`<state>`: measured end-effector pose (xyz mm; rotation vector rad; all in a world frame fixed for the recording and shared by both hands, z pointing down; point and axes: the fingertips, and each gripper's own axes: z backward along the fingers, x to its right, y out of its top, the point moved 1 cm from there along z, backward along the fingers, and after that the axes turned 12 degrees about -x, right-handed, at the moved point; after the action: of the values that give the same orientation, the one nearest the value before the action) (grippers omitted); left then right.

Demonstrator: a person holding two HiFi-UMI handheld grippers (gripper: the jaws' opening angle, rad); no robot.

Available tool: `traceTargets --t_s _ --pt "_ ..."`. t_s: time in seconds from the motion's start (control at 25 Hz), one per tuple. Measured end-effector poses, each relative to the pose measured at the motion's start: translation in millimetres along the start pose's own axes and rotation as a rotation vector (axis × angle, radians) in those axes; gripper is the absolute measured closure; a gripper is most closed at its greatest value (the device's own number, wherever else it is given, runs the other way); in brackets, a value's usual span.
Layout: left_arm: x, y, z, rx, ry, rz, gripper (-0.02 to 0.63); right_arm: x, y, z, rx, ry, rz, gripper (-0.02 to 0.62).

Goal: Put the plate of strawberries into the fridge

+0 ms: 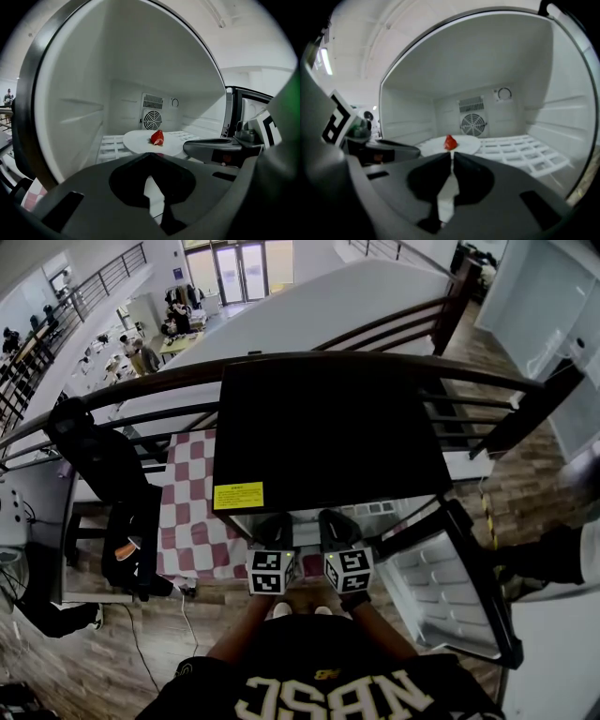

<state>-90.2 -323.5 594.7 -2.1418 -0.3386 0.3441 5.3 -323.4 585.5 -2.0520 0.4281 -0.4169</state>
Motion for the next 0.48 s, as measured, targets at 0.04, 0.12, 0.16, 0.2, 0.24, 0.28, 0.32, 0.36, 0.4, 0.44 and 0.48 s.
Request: traceTargets --t_s 0.04,0.12,0.16,0.2,0.24,0.28,0.32,0.36,0.4,0.44,0.48 --pt "-1 0 -2 -0.005 0.003 0.003 0.584 0 1 -2 -0.003 -0.001 0.002 0.561" --pt "-1 1 -2 -0.012 0.005 0.006 0.584 1 1 -4 -0.007 0.0 0.006 0.561" --pt "0 1 -3 -0.013 0.005 0.004 0.584 1 2 -6 -0.009 0.001 0.008 0.561" --pt "1 1 -4 -0.012 0.005 0.0 0.584 1 3 -7 -0.01 0.002 0.011 0.561" --pt "1 1 -5 -0.009 0.005 -0.003 0.584 0 4 -8 -0.009 0.005 0.013 0.561" --pt "2 2 -5 -0.006 0.005 -0.005 0.584 -1 5 -9 -0.009 0.008 0.016 0.561" --pt "2 2 -5 -0.003 0.004 -0.003 0.584 -2 5 -10 -0.01 0.011 0.02 0.561" --pt "3 2 -6 -0.001 0.002 0.001 0.584 -3 5 -11 -0.011 0.013 0.024 0.561" --pt "4 2 -6 -0.002 0.001 0.006 0.584 -4 5 -11 -0.013 0.014 0.027 0.561" --pt "4 1 -7 -0.007 0.002 0.009 0.584 -5 6 -12 -0.014 0.016 0.028 0.561" --pt "5 1 -6 -0.013 0.002 0.012 0.584 -5 6 -12 -0.015 0.018 0.028 0.561"
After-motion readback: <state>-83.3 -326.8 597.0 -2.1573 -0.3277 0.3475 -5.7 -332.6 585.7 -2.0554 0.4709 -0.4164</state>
